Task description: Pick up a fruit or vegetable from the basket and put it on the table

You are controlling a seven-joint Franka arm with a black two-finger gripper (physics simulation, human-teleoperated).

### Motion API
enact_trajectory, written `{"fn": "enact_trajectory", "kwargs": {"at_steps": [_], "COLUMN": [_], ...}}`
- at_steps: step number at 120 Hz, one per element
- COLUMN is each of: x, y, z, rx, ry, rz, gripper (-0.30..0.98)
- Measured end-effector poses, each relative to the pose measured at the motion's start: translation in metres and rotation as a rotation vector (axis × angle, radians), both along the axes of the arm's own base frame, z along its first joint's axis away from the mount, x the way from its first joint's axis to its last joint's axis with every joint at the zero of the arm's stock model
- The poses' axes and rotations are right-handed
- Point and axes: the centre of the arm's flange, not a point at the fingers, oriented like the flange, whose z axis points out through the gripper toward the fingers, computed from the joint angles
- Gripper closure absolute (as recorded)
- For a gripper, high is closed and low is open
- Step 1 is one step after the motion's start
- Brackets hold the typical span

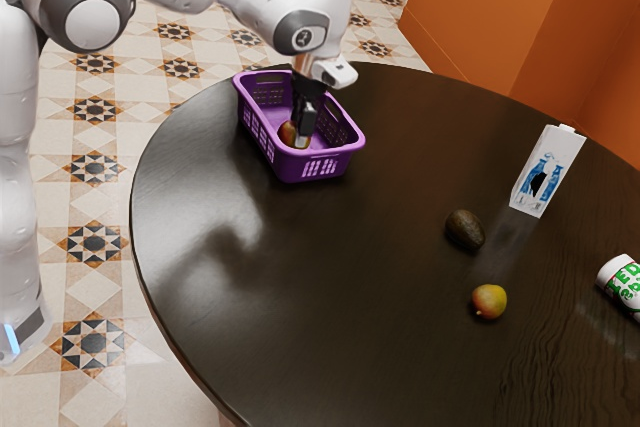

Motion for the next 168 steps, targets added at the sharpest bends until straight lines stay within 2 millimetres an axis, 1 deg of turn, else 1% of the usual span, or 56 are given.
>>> {"fn": "enact_trajectory", "kwargs": {"at_steps": [17, 39, 47, 60, 64, 68, 76, 84, 88, 90, 92, 95, 99, 101, 104, 109, 117, 129, 132, 135, 138, 142, 154, 158, 163, 168], "x": [-0.001, 0.001, 0.002, 0.004, 0.004, 0.002, -0.004, -0.015, -0.022, -0.022, -0.02, -0.014, -0.008, -0.006, -0.003, 0.003, 0.011, 0.021, 0.021, 0.022, 0.023, 0.027, 0.044, 0.047, 0.049, 0.049], "y": [0.0, -0.001, -0.001, -0.002, -0.003, -0.005, -0.013, -0.024, -0.036, -0.048, -0.065, -0.102, -0.159, -0.185, -0.221, -0.263, -0.315, -0.381, -0.394, -0.402, -0.405, -0.399, -0.353, -0.342, -0.337, -0.339], "z": [-0.004, -0.004, -0.001, 0.008, 0.014, 0.026, 0.055, 0.093, 0.124, 0.14, 0.157, 0.184, 0.212, 0.221, 0.226, 0.222, 0.201, 0.157, 0.15, 0.145, 0.141, 0.137, 0.131, 0.13, 0.13, 0.13], "rx": [-0.004, 0.006, 0.014, 0.028, 0.033, 0.038, 0.045, 0.055, 0.068, 0.077, 0.087, 0.103, 0.118, 0.123, 0.126, 0.128, 0.127, 0.11, 0.105, 0.099, 0.094, 0.089, 0.079, 0.077, 0.074, 0.069], "ry": [0.004, -0.005, -0.011, -0.03, -0.041, -0.056, -0.088, -0.127, -0.167, -0.185, -0.204, -0.238, -0.274, -0.285, -0.287, -0.27, -0.231, -0.173, -0.166, -0.162, -0.159, -0.155, -0.151, -0.152, -0.154, -0.156], "rz": [0.003, 0.002, 0.002, 0.002, 0.002, 0.0, -0.01, -0.027, -0.049, -0.072, -0.105, -0.175, -0.278, -0.325, -0.385, -0.453, -0.528, -0.618, -0.633, -0.641, -0.64, -0.622, -0.523, -0.499, -0.484, -0.481], "gripper": [0.01, 0.37, 0.42, 0.45, 0.46, 0.47, 0.47, 0.49, 0.47, 0.45, 0.45, 0.45, 0.44, 0.43, 0.42, 0.43, 0.44, 0.45, 0.46, 0.46, 0.46, 0.46, 0.45, 0.45, 0.45, 0.45]}}
